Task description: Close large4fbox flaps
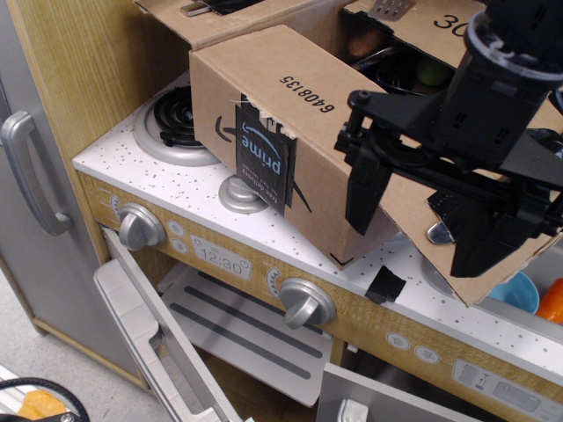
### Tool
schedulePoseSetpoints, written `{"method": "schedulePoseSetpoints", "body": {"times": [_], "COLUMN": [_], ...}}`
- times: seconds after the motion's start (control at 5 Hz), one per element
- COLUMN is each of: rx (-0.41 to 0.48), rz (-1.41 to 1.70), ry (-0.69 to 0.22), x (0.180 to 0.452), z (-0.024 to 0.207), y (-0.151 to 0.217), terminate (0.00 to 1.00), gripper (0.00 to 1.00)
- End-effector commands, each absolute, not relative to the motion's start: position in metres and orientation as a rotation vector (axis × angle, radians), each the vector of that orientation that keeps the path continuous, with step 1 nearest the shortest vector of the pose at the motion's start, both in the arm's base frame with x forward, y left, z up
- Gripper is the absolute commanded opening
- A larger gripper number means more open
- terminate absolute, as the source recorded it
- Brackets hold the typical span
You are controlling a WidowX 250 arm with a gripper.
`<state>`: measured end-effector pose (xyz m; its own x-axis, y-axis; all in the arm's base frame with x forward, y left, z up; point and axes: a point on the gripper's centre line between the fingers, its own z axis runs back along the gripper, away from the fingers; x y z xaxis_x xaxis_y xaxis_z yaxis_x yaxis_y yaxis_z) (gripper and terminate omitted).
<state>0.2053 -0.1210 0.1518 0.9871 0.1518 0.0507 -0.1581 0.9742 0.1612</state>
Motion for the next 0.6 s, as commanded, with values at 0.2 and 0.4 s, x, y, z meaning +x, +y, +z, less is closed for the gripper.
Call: {"method": "schedulePoseSetpoints", "body": {"times": [0.2,0.4], "rx": [0.121,0.049], "rz": [0.196,0.228], "ry": [-0.118,-0.195], "x": [0.202,0.202], "z": [0.131,0.110], "y": [-0.143,-0.161], "terminate": [0.00,0.00], "gripper": [1.00,1.00]}}
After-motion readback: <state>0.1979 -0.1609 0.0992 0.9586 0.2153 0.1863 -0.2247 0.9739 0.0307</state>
